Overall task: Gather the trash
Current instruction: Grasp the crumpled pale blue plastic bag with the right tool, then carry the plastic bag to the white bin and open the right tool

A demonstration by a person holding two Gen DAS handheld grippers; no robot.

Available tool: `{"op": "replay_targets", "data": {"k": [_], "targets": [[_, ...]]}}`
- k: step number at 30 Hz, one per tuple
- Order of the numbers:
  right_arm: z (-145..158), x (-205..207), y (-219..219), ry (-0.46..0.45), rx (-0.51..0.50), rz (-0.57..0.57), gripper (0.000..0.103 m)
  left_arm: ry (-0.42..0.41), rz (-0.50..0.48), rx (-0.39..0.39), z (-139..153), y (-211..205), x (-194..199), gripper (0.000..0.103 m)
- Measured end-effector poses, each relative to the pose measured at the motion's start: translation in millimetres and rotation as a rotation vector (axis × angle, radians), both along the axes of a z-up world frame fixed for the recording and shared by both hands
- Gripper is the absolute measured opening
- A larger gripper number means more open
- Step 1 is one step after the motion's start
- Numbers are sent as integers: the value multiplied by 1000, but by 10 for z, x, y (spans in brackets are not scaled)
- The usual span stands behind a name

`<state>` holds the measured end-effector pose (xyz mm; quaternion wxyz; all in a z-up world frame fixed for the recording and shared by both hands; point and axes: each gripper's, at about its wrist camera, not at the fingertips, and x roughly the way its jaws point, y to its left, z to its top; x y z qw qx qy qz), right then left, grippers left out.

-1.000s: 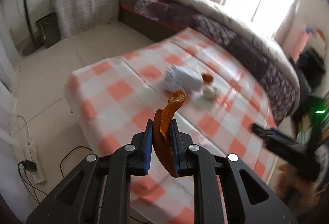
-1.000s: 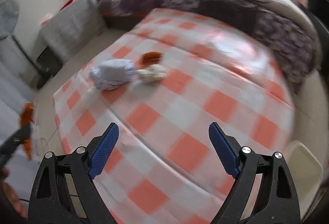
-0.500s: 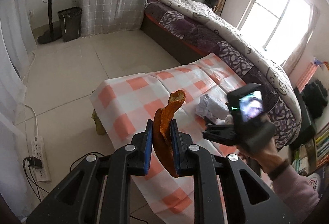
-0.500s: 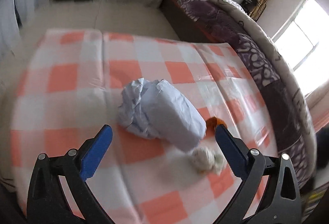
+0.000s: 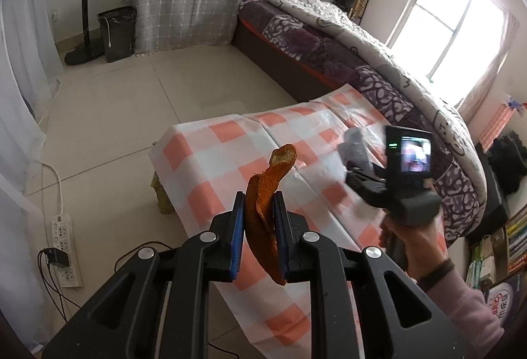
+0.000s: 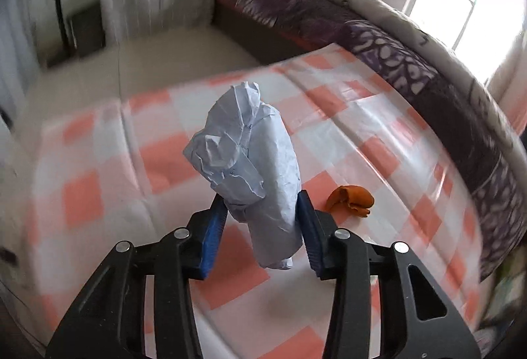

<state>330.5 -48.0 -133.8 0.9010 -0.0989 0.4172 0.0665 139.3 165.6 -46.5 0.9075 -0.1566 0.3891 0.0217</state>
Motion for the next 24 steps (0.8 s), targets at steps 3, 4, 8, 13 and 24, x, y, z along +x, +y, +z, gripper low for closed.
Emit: {"op": "replay_targets", "data": {"k": [3, 4, 8, 13, 24], "targets": [[218, -122, -69, -25, 96, -23, 40, -20, 11, 11, 36, 12, -15, 17], [273, -142, -85, -31, 120, -30, 40, -32, 19, 16, 55, 15, -24, 17], [551, -366, -166, -75, 201, -64, 41, -65, 39, 15, 126, 67, -51, 17], [812, -628, -252, -117, 245, -90, 41, -95, 52, -7, 192, 107, -93, 17], [1130, -1295, -544, -150, 289, -165, 41, -121, 22, -19, 237, -21, -180, 17]]}}
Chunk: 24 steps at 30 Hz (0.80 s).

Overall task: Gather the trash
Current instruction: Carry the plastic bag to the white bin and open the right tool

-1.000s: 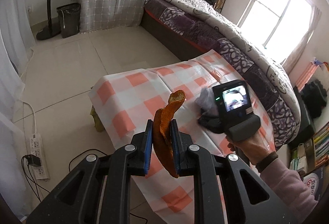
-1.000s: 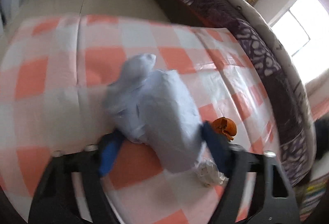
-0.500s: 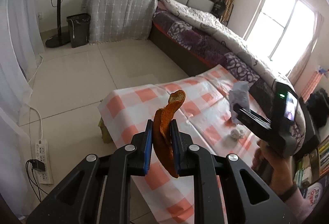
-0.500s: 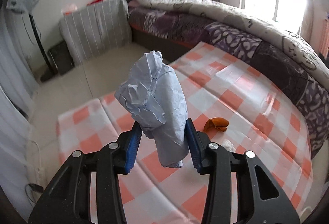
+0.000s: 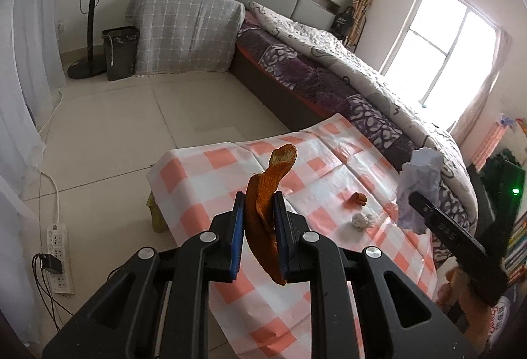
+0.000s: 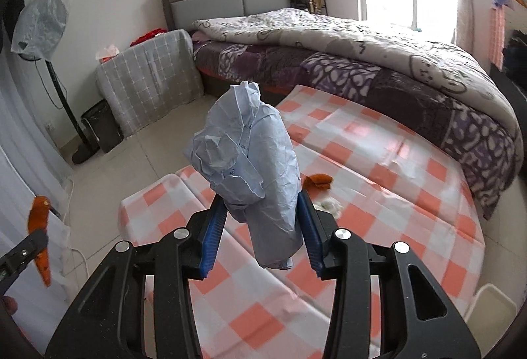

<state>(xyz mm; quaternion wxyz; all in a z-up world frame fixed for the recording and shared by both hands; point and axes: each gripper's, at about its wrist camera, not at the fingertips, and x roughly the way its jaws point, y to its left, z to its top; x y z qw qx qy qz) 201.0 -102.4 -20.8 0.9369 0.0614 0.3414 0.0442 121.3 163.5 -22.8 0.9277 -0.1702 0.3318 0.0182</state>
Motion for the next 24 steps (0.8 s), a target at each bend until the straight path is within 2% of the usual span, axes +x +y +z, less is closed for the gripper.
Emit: {"op": "replay_targets", "data": {"k": [11, 24], "targets": [[75, -569, -392, 11, 40, -67, 41, -4, -68, 37, -22, -332, -45, 17], [-136, -1107, -1021, 49, 123, -199, 42, -27, -164, 117, -30, -845, -220, 17]]}}
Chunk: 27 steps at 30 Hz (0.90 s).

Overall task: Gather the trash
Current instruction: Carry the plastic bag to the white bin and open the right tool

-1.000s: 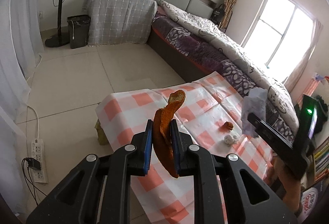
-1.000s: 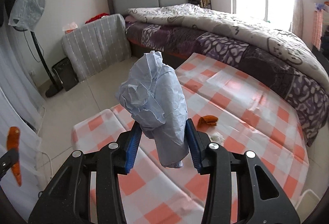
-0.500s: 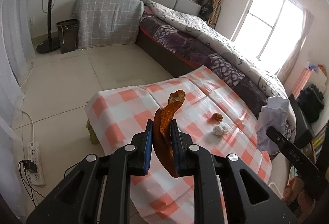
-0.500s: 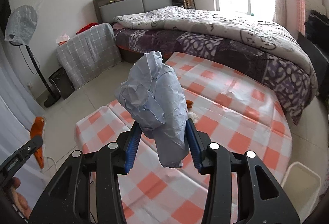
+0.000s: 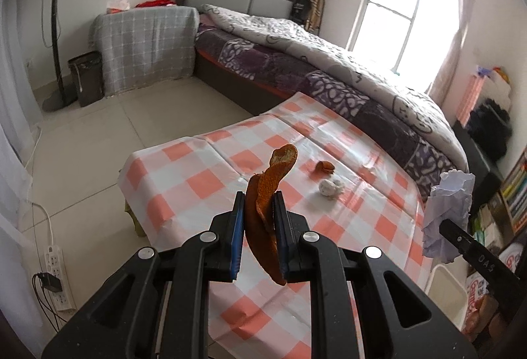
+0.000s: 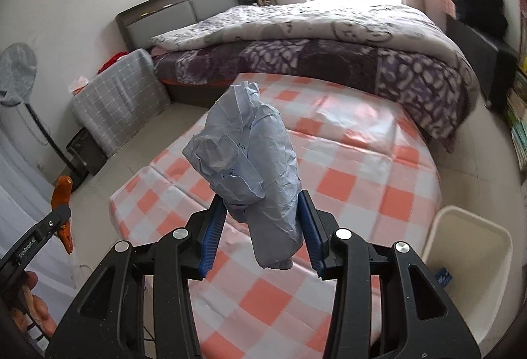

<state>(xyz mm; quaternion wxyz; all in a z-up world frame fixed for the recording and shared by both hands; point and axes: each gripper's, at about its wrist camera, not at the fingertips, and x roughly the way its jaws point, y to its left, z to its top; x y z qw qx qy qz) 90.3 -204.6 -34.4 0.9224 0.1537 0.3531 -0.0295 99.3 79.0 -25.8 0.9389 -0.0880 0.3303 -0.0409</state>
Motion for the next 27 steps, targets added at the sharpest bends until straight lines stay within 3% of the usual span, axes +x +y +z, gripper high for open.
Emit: {"op": "replay_targets", "data": {"k": [9, 17, 20, 22, 27], "targets": [[-142, -544, -740, 40, 109, -216, 42, -9, -87, 53, -33, -425, -77, 17], [-441, -974, -1492, 130, 222, -438, 45, -34, -192, 62, 11, -915, -209, 17], [-440, -1122, -1689, 118, 240, -500, 53, -28, -259, 55, 7, -1195, -266, 17], [-433, -1204, -1803, 101, 258, -532, 70, -1, -322, 20, -19, -1426, -304, 17], [-327, -1577, -2164, 1, 264, -695, 80, 42, -487, -15, -69, -2026, -486, 17]]}}
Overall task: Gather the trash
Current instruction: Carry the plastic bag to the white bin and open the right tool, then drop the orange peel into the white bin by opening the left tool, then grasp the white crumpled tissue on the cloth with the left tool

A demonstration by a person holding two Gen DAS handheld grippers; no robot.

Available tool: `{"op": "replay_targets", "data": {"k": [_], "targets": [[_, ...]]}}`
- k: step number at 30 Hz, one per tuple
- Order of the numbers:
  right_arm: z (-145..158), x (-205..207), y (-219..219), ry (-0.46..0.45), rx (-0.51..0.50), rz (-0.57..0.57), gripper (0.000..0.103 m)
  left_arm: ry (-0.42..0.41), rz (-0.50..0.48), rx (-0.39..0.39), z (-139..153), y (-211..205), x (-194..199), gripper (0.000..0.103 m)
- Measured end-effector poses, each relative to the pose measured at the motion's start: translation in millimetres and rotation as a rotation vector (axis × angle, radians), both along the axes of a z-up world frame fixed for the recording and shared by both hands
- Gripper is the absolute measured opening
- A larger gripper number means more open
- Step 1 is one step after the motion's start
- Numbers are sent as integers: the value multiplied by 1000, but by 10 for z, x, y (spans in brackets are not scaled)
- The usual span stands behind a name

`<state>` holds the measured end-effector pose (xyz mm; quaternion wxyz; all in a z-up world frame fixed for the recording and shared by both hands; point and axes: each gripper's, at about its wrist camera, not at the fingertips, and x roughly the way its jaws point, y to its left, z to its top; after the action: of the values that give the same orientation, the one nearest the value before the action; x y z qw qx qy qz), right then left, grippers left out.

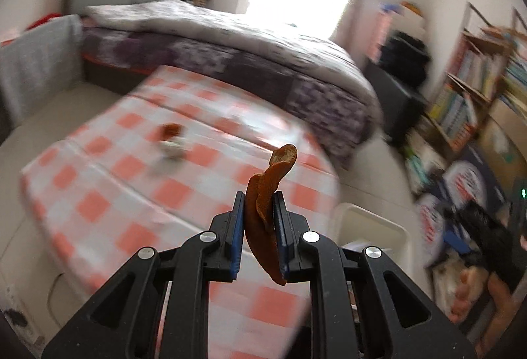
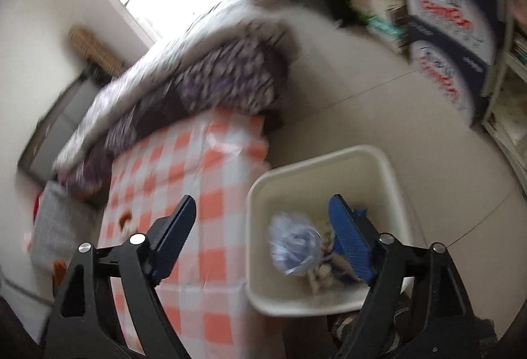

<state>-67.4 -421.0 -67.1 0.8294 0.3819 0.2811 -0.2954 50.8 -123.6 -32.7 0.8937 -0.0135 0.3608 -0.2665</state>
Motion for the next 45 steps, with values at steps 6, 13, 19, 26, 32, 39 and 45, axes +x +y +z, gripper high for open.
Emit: {"op": "replay_targets", "data": {"k": [6, 13, 19, 26, 32, 39, 45], "targets": [[-36, -368, -396, -55, 40, -174, 81, 93, -216, -58, -66, -766, -324, 18], [-74, -539, -536, -94, 76, -248, 81, 272, -378, -203, -202, -1152, -459, 69], [-63, -409, -411, -106, 88, -185, 84, 238, -244, -228, -44, -569, -279, 69], [-67, -10, 6, -87, 80, -73, 84, 168, -65, -173, 32, 190, -168, 71], [-17, 272, 408, -57, 25, 23, 90, 144, 34, -138, 31, 676, -197, 71], [6, 390, 598, -15, -37, 69, 96, 160, 129, -131, -36, 1062, -155, 73], [47, 397, 594, 15, -71, 63, 96, 185, 167, -86, -143, 1162, -58, 77]]}}
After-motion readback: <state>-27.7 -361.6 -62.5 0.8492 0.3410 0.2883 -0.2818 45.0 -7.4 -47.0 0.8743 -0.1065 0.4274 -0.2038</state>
